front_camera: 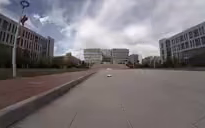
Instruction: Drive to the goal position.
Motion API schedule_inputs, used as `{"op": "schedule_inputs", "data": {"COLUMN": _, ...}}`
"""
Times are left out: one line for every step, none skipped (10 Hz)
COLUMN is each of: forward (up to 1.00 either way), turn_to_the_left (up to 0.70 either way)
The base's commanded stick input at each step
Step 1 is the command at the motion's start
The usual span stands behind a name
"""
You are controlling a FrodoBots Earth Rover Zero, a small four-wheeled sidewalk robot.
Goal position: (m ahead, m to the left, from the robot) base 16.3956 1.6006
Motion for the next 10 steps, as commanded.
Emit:
{"op": "schedule_inputs", "data": {"forward": 0.70, "turn_to_the_left": 0.00}}
{"op": "schedule_inputs", "data": {"forward": 0.70, "turn_to_the_left": 0.00}}
{"op": "schedule_inputs", "data": {"forward": 0.70, "turn_to_the_left": 0.00}}
{"op": "schedule_inputs", "data": {"forward": 0.70, "turn_to_the_left": 0.00}}
{"op": "schedule_inputs", "data": {"forward": 0.70, "turn_to_the_left": 0.00}}
{"op": "schedule_inputs", "data": {"forward": 0.70, "turn_to_the_left": 0.00}}
{"op": "schedule_inputs", "data": {"forward": 0.70, "turn_to_the_left": 0.00}}
{"op": "schedule_inputs", "data": {"forward": 0.70, "turn_to_the_left": 0.00}}
{"op": "schedule_inputs", "data": {"forward": 0.70, "turn_to_the_left": 0.00}}
{"op": "schedule_inputs", "data": {"forward": 0.70, "turn_to_the_left": 0.00}}
